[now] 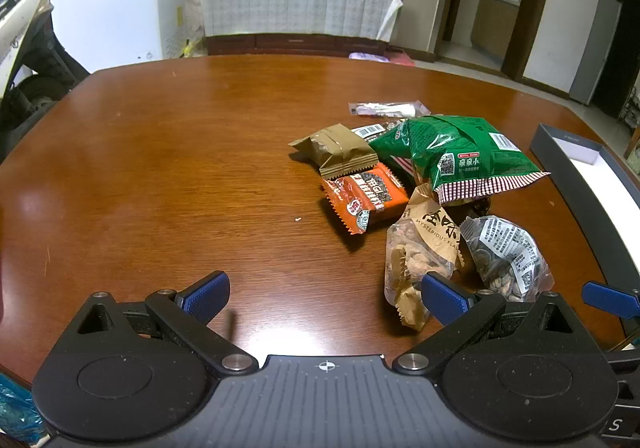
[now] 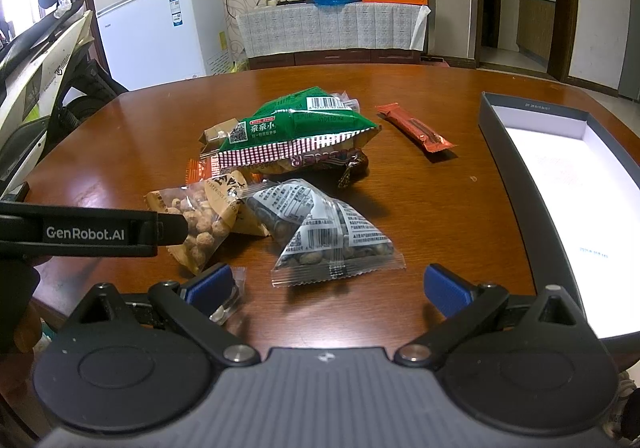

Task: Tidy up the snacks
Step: 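Move both tools toward the snack pile, then grasp the clear nut bag with right tool while left tool grasps the brown peanut bag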

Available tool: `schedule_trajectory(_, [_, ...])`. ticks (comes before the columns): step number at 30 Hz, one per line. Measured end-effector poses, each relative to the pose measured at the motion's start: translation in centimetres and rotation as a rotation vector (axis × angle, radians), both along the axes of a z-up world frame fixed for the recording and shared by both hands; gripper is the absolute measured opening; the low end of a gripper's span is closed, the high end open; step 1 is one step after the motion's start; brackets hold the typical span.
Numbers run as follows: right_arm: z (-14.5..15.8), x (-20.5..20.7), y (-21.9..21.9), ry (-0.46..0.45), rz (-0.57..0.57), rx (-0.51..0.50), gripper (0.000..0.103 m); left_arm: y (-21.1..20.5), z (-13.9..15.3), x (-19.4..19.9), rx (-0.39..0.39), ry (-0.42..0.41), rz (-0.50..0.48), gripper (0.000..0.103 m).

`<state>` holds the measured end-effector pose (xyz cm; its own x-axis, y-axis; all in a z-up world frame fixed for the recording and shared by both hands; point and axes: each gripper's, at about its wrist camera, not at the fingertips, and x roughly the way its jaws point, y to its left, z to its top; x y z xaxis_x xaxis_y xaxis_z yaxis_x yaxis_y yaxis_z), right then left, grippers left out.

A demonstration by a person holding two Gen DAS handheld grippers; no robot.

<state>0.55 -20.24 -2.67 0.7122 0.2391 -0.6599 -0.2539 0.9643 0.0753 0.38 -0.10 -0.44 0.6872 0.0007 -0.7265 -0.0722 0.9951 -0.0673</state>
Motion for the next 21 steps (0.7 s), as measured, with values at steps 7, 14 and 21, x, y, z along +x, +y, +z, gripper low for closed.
schedule_trajectory(7, [0.0,0.0,0.1,0.008,0.003,0.009,0.103,0.0,0.0,0.0,0.002,0.003,-0.003,0.103])
schedule_trajectory(14, [0.1,0.3,0.0,0.031,0.015,0.033,0.103,-0.2,0.3,-0.3,0.004,-0.008,-0.017,0.103])
schedule_trajectory(21, [0.2,0.8,-0.1,0.004,0.01,-0.025,0.103,-1.3,0.9,-0.9,0.016,-0.076,-0.105,0.102])
